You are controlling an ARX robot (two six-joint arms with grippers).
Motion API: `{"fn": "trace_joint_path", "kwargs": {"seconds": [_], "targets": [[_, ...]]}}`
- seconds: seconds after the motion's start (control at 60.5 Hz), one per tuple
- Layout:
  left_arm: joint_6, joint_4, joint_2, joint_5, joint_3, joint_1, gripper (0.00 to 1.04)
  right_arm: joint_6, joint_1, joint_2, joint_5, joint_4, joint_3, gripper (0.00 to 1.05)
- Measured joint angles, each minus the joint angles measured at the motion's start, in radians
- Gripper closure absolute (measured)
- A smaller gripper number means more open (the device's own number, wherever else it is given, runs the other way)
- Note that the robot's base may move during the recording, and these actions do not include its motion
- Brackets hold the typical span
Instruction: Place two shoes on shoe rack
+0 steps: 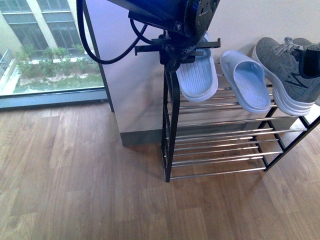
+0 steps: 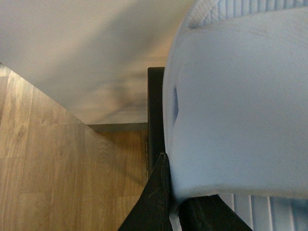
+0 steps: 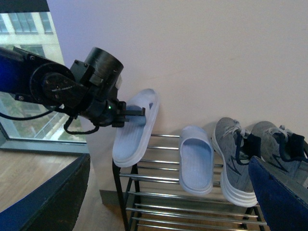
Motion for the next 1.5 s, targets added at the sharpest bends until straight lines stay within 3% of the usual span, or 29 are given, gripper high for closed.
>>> {"fn": "trace_joint_path", "kwargs": {"seconds": [0.446,0.529,0.826,0.926,1.008,1.19,1.504], "targets": [[-0.012,-0.051,0.133,-0.008,0.181,-0.015,1.03,0.000,0.000,0.000,0.000,0.000,0.000,0.09],[-0.044,-0.045,0.144,0.046,0.208,-0.021,1.03,0.000,0.000,0.000,0.000,0.000,0.000,0.09],[-0.026,-0.243,0.289,-0.002,0.451,-0.031,1.03,0.000,0.000,0.000,0.000,0.000,0.000,0.09],[-0.021,-0.241,0.299,-0.002,0.466,-0.031,1.03,0.000,0.000,0.000,0.000,0.000,0.000,0.09],[-0.015,-0.231,0.299,-0.003,0.468,-0.031,0.92,0.000,0.000,0.000,0.000,0.000,0.000,0.09],[-0.020,-0.179,0.287,0.017,0.448,-0.033,0.57,0.000,0.000,0.000,0.000,0.000,0.000,0.09],[-0.043,-0.099,0.174,0.027,0.303,-0.035,0.12,0.000,0.000,0.000,0.000,0.000,0.000,0.09]]}}
